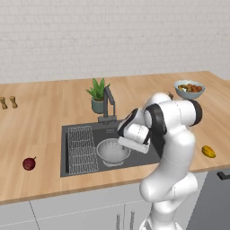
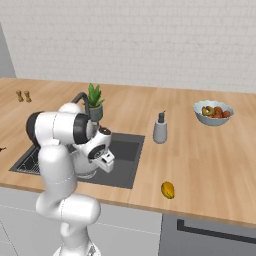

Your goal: Put the colander in the sink, put the pear, mango in the colander, and turn on the sink faucet and pour water over the colander.

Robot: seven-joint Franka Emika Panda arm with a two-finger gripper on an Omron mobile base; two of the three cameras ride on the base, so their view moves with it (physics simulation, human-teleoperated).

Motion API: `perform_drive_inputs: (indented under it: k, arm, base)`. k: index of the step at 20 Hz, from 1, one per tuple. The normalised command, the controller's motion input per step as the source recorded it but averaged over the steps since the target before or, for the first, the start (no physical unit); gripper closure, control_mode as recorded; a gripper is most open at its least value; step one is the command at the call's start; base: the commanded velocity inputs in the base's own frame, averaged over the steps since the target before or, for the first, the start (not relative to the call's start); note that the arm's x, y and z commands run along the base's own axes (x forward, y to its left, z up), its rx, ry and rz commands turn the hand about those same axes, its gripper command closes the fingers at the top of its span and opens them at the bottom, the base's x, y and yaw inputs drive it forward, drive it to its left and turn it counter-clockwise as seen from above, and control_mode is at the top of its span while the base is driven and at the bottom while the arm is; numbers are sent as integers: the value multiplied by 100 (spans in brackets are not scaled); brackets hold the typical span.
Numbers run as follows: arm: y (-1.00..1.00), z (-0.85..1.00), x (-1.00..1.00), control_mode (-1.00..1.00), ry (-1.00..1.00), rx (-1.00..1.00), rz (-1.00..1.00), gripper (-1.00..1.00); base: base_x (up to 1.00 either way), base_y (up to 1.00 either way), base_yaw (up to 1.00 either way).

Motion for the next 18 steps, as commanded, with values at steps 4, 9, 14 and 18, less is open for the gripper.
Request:
perform_drive_inputs:
  k: [4, 9, 14, 18]
  arm:
    - [-40, 66, -33, -100, 0, 0, 0, -100]
    - [-40, 67, -54, -100, -1, 0, 0, -100]
    - [-41, 65, -45, -100, 0, -2, 0, -100]
    - [-43, 64, -52, -100, 0, -11, 4, -100]
  base:
    - [0, 0, 0]
    - [0, 0, 0]
    - [0, 0, 0]
    - [0, 0, 0]
